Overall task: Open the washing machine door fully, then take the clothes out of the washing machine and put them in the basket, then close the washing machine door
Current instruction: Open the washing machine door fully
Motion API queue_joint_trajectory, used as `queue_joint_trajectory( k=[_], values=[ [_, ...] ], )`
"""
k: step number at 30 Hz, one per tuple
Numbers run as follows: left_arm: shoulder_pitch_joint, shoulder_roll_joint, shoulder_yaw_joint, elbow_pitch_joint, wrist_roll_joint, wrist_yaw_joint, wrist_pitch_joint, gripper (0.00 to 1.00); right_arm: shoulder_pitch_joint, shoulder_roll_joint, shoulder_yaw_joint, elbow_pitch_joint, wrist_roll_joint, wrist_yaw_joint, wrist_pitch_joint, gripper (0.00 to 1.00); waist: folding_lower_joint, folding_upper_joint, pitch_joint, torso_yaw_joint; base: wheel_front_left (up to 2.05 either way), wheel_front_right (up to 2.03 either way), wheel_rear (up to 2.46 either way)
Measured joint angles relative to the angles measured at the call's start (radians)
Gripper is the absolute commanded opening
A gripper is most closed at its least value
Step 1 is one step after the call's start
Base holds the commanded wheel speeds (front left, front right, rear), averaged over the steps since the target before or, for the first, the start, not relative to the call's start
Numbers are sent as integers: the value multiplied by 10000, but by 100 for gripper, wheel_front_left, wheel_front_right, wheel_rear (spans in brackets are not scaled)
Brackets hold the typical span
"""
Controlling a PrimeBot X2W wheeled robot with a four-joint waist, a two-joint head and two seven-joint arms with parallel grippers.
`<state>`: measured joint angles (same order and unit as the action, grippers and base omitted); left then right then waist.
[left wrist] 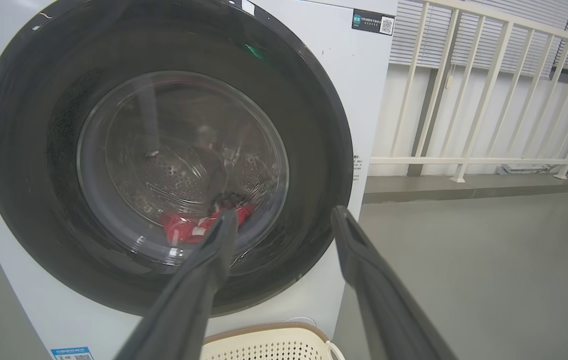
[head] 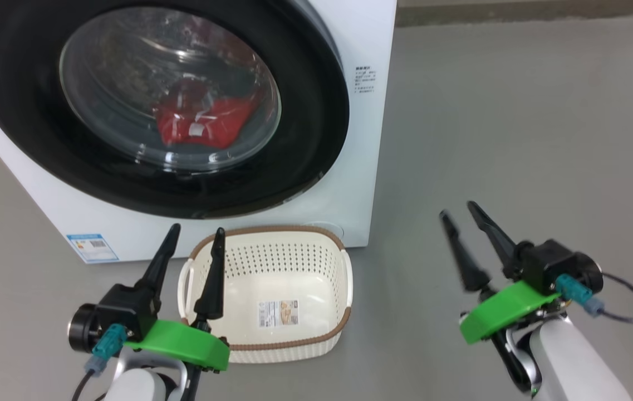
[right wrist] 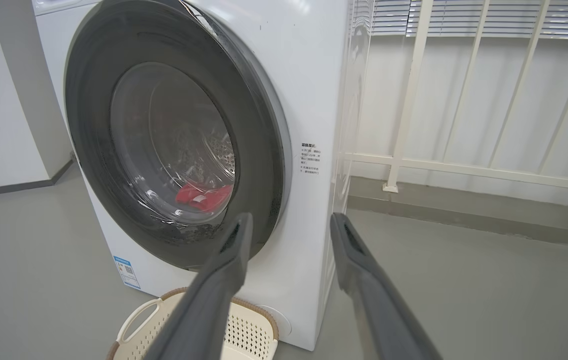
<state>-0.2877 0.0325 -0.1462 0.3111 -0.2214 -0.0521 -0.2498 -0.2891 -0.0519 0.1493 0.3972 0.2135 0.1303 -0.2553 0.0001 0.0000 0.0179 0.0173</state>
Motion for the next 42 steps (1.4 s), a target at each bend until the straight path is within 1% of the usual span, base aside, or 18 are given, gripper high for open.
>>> queue_joint_trajectory(
  k=[3,9,14,18,21,24,29,30,31,36,42],
  values=[
    [-65,0,-65,-105,0,0,0,100,-340,-4,-4,-8,297,0,0,0,0,0,215,26,0,0,0],
    [-442,0,-245,-497,-6,6,-2,100,-964,-15,-29,33,1266,0,0,0,0,0,775,133,0,0,0],
    [-595,0,-493,-1103,-35,121,-2,100,-1578,-232,-21,50,1810,0,0,0,0,0,1292,298,0,0,0],
    [-855,2,-573,-1697,-35,259,-46,100,-2111,-397,-65,58,3016,0,0,0,0,0,1722,470,0,0,0],
    [-909,2,-671,-1998,-35,278,-63,100,-2579,-474,-73,61,4280,0,86,0,0,0,2052,611,0,0,0],
    [-995,0,-775,-2071,40,387,-71,100,-3057,-600,-119,52,5624,0,497,0,0,0,2368,756,0,0,0],
    [-1118,2,-844,-2362,86,529,-71,100,-3810,-899,-134,-59,7348,-2,1342,0,0,0,2890,976,0,0,0],
    [-1130,0,-872,-2422,79,531,-71,100,-3960,-963,-138,-69,7637,-2,1519,0,0,0,2994,1018,0,0,0],
    [-1130,0,-872,-2422,79,531,-71,100,-3960,-963,-138,-69,7637,-2,1519,0,0,0,2994,1018,0,0,0],
    [-1310,-2,-1083,-2690,69,625,-71,100,-4671,-1187,-336,-27,9095,-2,2412,0,0,0,3513,1229,0,0,0],
    [-1489,-2,-1252,-2824,-104,798,-71,100,-5468,-1394,-656,387,10565,-2,3494,0,0,0,4067,1509,0,0,0]
  ],
)
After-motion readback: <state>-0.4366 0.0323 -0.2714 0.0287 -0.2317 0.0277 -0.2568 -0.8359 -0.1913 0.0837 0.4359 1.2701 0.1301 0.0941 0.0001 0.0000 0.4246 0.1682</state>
